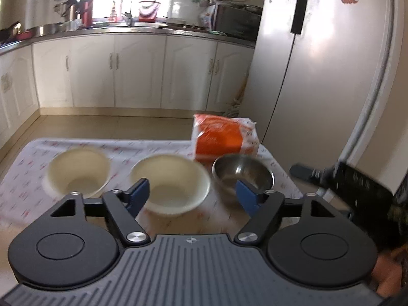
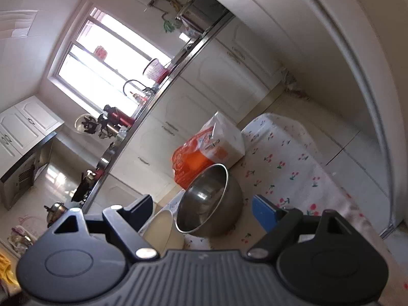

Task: Organize plates and bowls
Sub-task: 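Reach the left gripper to the steel bowl's rim and grasp it, then lift the steel bowl with the left gripper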

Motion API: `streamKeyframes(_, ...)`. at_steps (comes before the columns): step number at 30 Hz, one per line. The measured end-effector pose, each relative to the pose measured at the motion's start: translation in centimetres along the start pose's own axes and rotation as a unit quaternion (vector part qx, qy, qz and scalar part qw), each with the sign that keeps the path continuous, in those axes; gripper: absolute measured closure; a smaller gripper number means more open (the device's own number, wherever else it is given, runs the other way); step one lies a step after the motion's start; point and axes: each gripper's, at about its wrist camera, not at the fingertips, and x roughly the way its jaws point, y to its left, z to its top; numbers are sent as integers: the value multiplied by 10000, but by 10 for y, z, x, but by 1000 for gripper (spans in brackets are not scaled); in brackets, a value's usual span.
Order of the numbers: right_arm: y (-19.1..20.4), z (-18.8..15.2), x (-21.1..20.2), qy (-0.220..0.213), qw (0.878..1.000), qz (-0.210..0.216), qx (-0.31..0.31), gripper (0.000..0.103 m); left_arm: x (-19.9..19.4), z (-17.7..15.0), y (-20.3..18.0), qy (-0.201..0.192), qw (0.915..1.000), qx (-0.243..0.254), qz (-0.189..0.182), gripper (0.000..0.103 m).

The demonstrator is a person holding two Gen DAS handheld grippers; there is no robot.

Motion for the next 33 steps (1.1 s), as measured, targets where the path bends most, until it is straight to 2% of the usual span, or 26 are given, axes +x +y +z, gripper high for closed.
streamKeyframes(2,-2,-1,5,73,10000,25,21,17,23,10,-7,87,9999,-21,-74,32)
streamKeyframes(6,-3,-1,12,171,9998,96,-36,19,72,25,-18,309,9995,21,-60,38)
streamKeyframes(8,-2,-2,14,206,9997,69,-116,21,89,28,-21,411,9992,-1,25,48)
streamKeyframes(9,-2,-3,15,229,9996,64,-136,22,99,29,-24,453,9990,27,12,49)
streamKeyframes(17,-11,-9,22,418,9979,484,118,19,134,31,-33,579,9979,200,-199,50)
streamKeyframes(24,-10,-10,21,340,9967,722,161,9,154,37,-30,907,9943,-123,-553,50)
streamKeyframes(26,-8,-10,23,355,9962,786,93,8,161,38,-31,1031,9922,-192,-674,45)
streamKeyframes(30,-4,-11,28,419,9940,1013,69,7,165,34,-30,1167,9905,-223,-688,42)
streamKeyframes(33,-2,-12,30,429,9939,1012,39,3,164,29,-27,1310,9884,-300,-712,43)
